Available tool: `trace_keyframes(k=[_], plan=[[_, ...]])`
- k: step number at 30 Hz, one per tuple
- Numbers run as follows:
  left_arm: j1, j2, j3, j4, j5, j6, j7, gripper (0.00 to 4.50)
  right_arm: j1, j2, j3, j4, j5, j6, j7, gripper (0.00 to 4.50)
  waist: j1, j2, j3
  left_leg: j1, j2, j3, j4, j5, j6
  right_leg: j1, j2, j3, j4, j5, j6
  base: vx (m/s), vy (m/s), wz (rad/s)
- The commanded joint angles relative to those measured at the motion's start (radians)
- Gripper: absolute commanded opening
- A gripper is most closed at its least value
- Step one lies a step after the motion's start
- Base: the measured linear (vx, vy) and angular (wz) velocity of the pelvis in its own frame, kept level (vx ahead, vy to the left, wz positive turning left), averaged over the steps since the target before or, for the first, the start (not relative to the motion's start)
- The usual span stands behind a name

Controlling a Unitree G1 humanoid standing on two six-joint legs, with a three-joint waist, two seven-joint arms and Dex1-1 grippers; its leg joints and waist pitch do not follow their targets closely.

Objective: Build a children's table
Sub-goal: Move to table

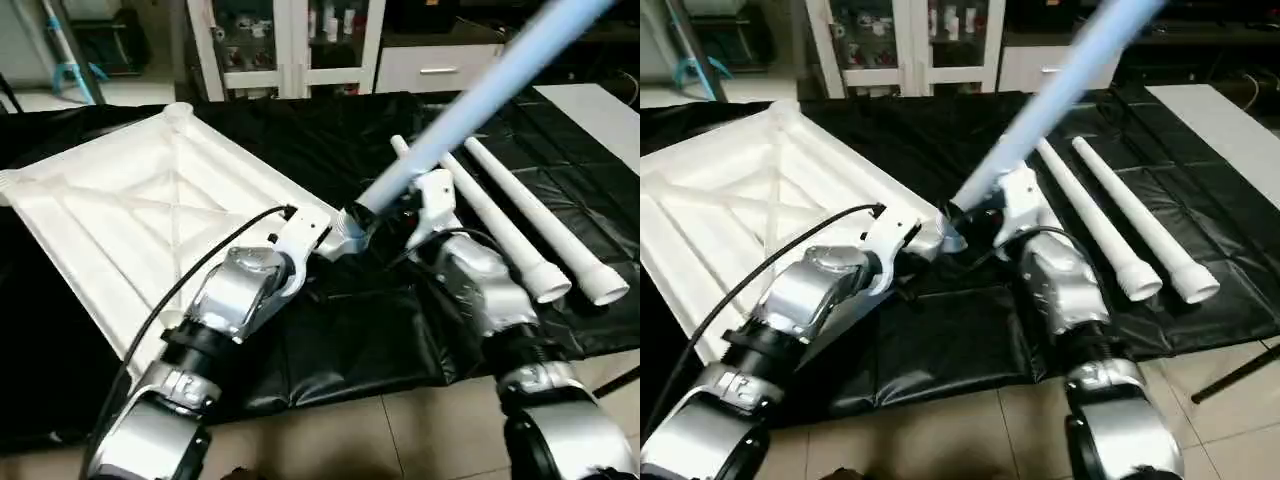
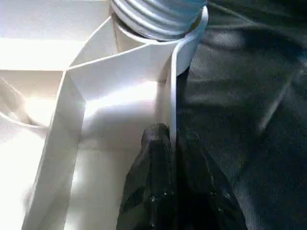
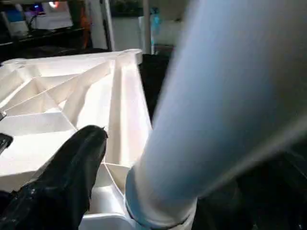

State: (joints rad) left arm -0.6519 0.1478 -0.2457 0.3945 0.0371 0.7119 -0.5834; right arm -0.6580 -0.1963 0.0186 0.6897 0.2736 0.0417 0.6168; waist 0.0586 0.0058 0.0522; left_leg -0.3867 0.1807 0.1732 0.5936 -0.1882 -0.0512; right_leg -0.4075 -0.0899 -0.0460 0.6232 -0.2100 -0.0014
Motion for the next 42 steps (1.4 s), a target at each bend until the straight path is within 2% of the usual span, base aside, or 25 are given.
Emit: trace_keyframes(k=[1, 3, 4, 5, 14, 16, 20, 22, 25, 29, 32, 35, 36, 38, 39, 40, 42], plan=[[0.001, 0.003, -0.009, -0.043, -0.019, -0.023, -0.028, 0.00, 0.007, -0.011, -0.012, -0.041, 0.019, 0.022, 0.011, 4.45, 0.005, -0.004, -0.073, 0.016, 0.041, -0.005, -0.051, -0.024, 0.147, 0.063, -0.049, 0.031, -0.053, 0.123, -0.324, 0.000, 0.000, 0.00], [0.006, 0.010, -0.013, -0.046, -0.017, -0.026, -0.037, 0.00, 0.022, -0.012, -0.017, -0.068, 0.022, 0.039, 0.014, 4.45, 0.008, -0.005, -0.072, 0.017, 0.040, -0.005, -0.052, -0.032, 0.137, 0.062, -0.049, 0.031, -0.054, 0.104, -0.317, 0.000, 0.000, 0.00], [0.007, 0.011, -0.014, -0.046, -0.016, -0.027, -0.038, 0.00, 0.025, -0.011, -0.018, -0.073, 0.026, 0.044, 0.015, 4.18, 0.008, -0.005, -0.072, 0.016, 0.039, -0.005, -0.052, -0.035, 0.132, 0.062, -0.048, 0.032, -0.055, 0.101, -0.314, 0.000, 0.000, 0.00], [0.008, 0.013, -0.015, -0.047, -0.016, -0.028, -0.040, 0.00, 0.027, -0.009, -0.019, -0.077, 0.028, 0.048, 0.013, 4.18, 0.008, -0.006, -0.072, 0.016, 0.039, -0.005, -0.052, -0.035, 0.131, 0.063, -0.048, 0.032, -0.055, 0.101, -0.312, 0.000, 0.000, 0.00], [0.020, 0.025, -0.027, -0.063, -0.016, -0.031, -0.053, 0.00, 0.041, 0.007, -0.045, -0.105, 0.037, 0.071, -0.005, 3.52, 0.010, -0.007, -0.075, 0.015, 0.038, -0.006, -0.050, -0.020, 0.129, 0.063, -0.049, 0.031, -0.051, 0.117, -0.310, 0.000, 0.000, 0.00], [0.023, 0.028, -0.028, -0.065, -0.016, -0.032, -0.055, 0.00, 0.039, 0.010, -0.054, -0.104, 0.043, 0.074, -0.010, 3.21, 0.010, -0.007, -0.075, 0.014, 0.037, -0.006, -0.050, -0.013, 0.132, 0.064, -0.049, 0.031, -0.050, 0.125, -0.309, 0.000, 0.000, 0.00], [0.027, 0.036, -0.032, -0.067, -0.015, -0.035, -0.060, 0.00, 0.041, 0.008, -0.053, -0.111, 0.041, 0.076, -0.015, 3.07, 0.012, -0.006, -0.075, 0.015, 0.037, -0.005, -0.050, -0.017, 0.128, 0.063, -0.048, 0.031, -0.051, 0.112, -0.307, 0.000, 0.000, 0.00], [0.028, 0.040, -0.035, -0.067, -0.014, -0.037, -0.062, 0.00, 0.041, 0.008, -0.056, -0.113, 0.045, 0.078, -0.012, 2.75, 0.011, -0.006, -0.074, 0.015, 0.038, -0.006, -0.051, -0.033, 0.120, 0.063, -0.049, 0.031, -0.052, 0.094, -0.302, 0.000, 0.000, 0.00], [0.032, 0.046, -0.040, -0.068, -0.012, -0.041, -0.063, 0.00, 0.045, 0.006, -0.059, -0.122, 0.040, 0.084, -0.008, 2.63, 0.010, -0.005, -0.074, 0.016, 0.038, -0.006, -0.052, -0.040, 0.112, 0.062, -0.048, 0.031, -0.053, 0.088, -0.299, 0.000, 0.000, 0.00], [0.039, 0.062, -0.061, -0.058, 0.006, -0.067, -0.073, 0.00, 0.067, 0.005, -0.051, -0.159, 0.038, 0.096, 0.002, 2.24, 0.011, -0.006, -0.074, 0.014, 0.036, -0.006, -0.051, -0.038, 0.110, 0.064, -0.047, 0.032, -0.052, 0.095, -0.295, 0.000, 0.000, 0.00], [0.055, 0.106, -0.114, -0.048, 0.047, -0.168, -0.110, 0.00, 0.083, 0.007, -0.047, -0.190, 0.042, 0.107, 0.004, 1.98, 0.009, -0.006, -0.073, 0.015, 0.036, -0.006, -0.051, -0.045, 0.111, 0.062, -0.047, 0.032, -0.054, 0.081, -0.287, 0.000, 0.000, 0.00], [0.076, 0.153, -0.162, -0.058, 0.074, -0.257, -0.162, 0.00, 0.090, 0.007, -0.047, -0.205, 0.043, 0.110, 0.002, 1.73, 0.008, -0.004, -0.069, 0.017, 0.039, -0.007, -0.058, -0.093, 0.087, 0.059, -0.047, 0.033, -0.061, 0.009, -0.264, 0.000, 0.000, 0.00], [0.110, 0.218, -0.220, -0.090, 0.087, -0.414, -0.261, 0.00, 0.097, 0.008, -0.054, -0.218, 0.043, 0.115, -0.007, 1.64, 0.008, -0.003, -0.069, 0.020, 0.041, -0.008, -0.061, -0.115, 0.073, 0.057, -0.049, 0.033, -0.064, -0.023, -0.257, 0.000, 0.000, 0.00], [0.130, 0.256, -0.251, -0.109, 0.091, -0.501, -0.320, 0.00, 0.103, 0.008, -0.058, -0.228, 0.044, 0.120, -0.012, 1.56, 0.008, 0.002, -0.069, 0.022, 0.044, -0.009, -0.064, -0.130, 0.051, 0.054, -0.049, 0.034, -0.063, -0.036, -0.245, 0.000, 0.000, 0.00], [0.143, 0.281, -0.270, -0.107, 0.099, -0.572, -0.350, 0.00, 0.111, 0.008, -0.061, -0.242, 0.046, 0.126, -0.014, 1.44, 0.010, 0.004, -0.068, 0.029, 0.044, -0.006, -0.064, -0.139, 0.043, 0.046, -0.045, 0.034, -0.064, -0.032, -0.242, 0.000, 0.000, 0.00], [0.145, 0.286, -0.274, -0.099, 0.104, -0.598, -0.350, 0.00, 0.114, 0.009, -0.061, -0.247, 0.048, 0.128, -0.015, 1.31, 0.010, 0.003, -0.068, 0.028, 0.044, -0.005, -0.064, -0.139, 0.040, 0.047, -0.044, 0.035, -0.063, -0.026, -0.241, 0.000, 0.000, 0.00], [0.147, 0.313, -0.304, -0.063, 0.146, -0.683, -0.337, 0.00, 0.132, 0.013, -0.062, -0.270, 0.050, 0.134, -0.024, 1.17, 0.022, 0.003, -0.068, 0.035, 0.045, -0.001, -0.066, -0.141, 0.021, 0.042, -0.040, 0.036, -0.058, -0.010, -0.232, 0.000, 0.000, 0.00]])
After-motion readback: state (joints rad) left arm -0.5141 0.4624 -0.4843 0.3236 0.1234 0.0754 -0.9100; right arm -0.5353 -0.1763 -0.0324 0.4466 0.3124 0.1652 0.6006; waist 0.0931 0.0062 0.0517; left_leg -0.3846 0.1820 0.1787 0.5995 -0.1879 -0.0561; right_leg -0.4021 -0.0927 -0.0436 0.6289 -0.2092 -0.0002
